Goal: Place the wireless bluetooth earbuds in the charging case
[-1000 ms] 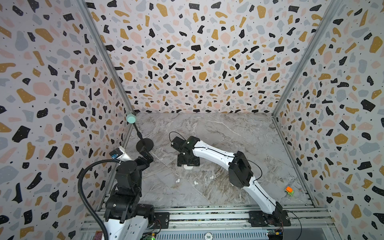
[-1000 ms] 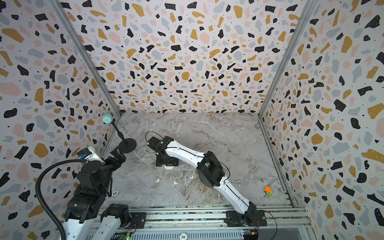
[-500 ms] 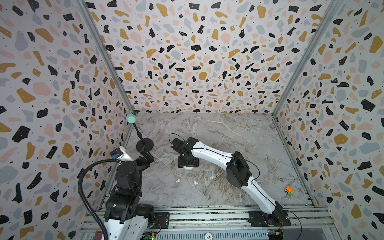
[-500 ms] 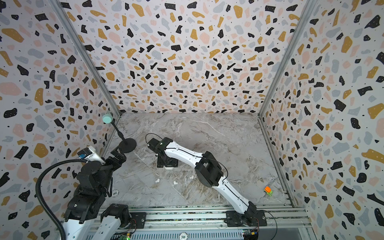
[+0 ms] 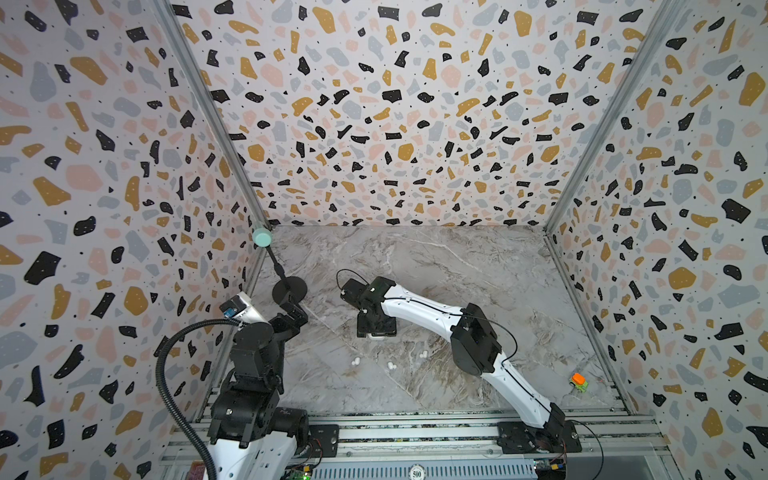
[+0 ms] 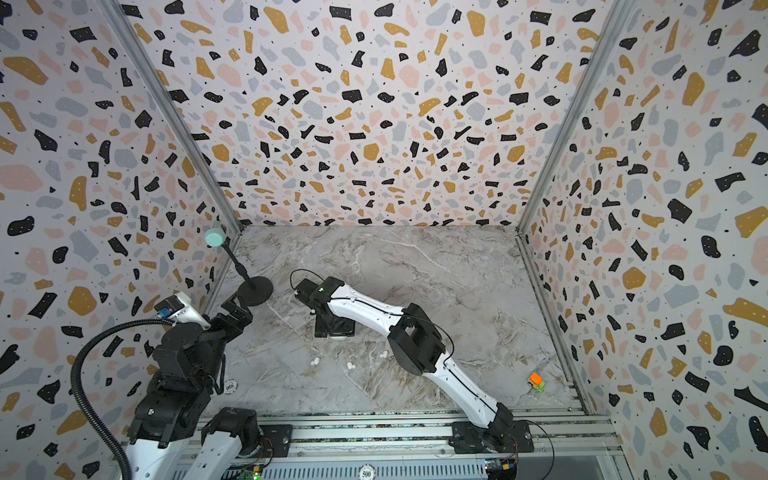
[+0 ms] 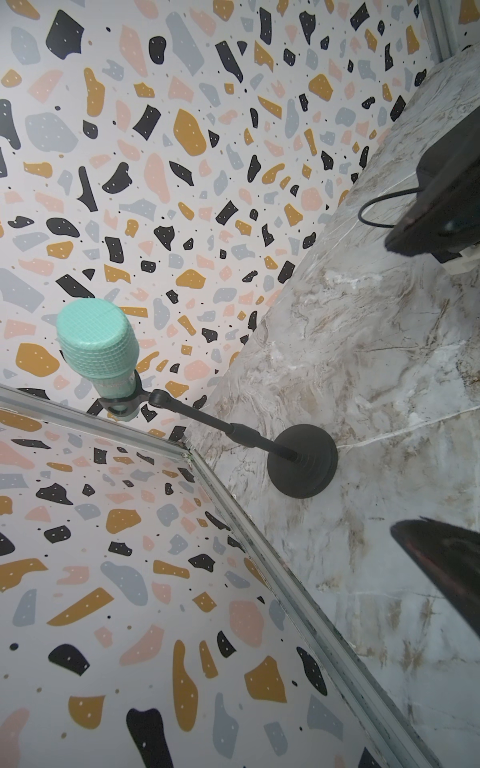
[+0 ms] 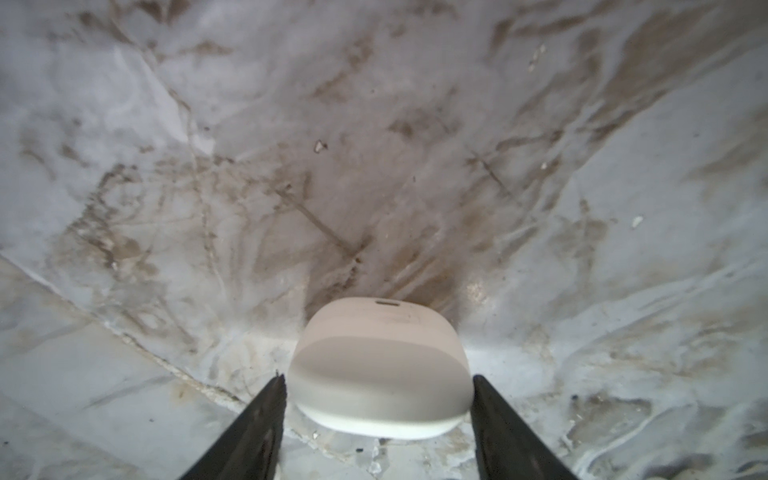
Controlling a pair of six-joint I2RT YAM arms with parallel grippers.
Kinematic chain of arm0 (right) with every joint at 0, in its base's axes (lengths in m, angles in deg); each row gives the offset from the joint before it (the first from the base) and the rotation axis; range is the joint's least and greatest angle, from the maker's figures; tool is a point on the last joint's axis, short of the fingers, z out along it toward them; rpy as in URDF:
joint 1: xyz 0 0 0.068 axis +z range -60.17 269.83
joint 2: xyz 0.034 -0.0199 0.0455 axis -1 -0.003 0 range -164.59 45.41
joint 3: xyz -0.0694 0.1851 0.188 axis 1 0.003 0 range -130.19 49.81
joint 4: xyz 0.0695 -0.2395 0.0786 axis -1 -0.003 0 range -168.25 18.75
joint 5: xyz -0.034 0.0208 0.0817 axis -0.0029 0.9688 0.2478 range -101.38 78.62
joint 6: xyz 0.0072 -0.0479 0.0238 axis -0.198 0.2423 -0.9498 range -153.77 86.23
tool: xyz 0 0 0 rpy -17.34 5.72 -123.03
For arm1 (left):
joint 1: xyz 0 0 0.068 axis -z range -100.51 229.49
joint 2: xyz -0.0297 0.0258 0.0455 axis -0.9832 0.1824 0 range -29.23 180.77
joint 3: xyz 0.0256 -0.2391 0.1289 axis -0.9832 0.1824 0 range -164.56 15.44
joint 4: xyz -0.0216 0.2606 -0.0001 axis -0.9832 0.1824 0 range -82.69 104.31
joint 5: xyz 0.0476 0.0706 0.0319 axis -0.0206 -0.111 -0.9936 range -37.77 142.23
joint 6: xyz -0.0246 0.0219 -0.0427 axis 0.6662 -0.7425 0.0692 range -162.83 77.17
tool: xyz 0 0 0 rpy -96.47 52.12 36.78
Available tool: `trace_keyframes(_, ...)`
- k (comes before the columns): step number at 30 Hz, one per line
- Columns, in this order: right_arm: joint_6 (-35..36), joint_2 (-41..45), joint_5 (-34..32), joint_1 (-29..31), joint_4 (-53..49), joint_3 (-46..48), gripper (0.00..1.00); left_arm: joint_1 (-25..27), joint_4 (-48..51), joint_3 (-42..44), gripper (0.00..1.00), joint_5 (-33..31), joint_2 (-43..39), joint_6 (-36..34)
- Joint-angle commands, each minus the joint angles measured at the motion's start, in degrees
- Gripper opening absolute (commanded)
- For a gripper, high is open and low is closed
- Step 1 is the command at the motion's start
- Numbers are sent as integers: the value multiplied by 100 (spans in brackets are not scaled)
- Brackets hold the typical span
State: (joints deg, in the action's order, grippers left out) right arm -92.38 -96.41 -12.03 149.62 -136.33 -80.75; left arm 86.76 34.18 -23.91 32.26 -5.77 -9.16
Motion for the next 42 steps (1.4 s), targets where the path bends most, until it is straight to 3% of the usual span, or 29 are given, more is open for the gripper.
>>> trace_keyframes(1, -48, 31, -89, 28, -184, -136, 67, 29, -247, 54, 100, 20, -35, -7)
trace_keyframes(9, -55, 56, -136, 26, -182, -29, 67, 29, -252, 55, 100, 28, -27, -1)
trace_keyframes(17, -91, 238, -230, 26, -110, 193, 48, 27, -258, 66, 100, 55, -18, -1)
trace_keyframes(28, -31, 682, -313, 25, 180, 766, 35, 28, -261, 74, 100, 28, 43, -1)
trace_keyframes(38, 84, 1081, -335, 27, 442, 1363, 37, 25, -270, 85, 100, 12, 114, 7)
trace_keyframes(42, 65, 1256, -318, 37, 448, 1508, 49, 21, -276, 80, 100, 15, 141, -1)
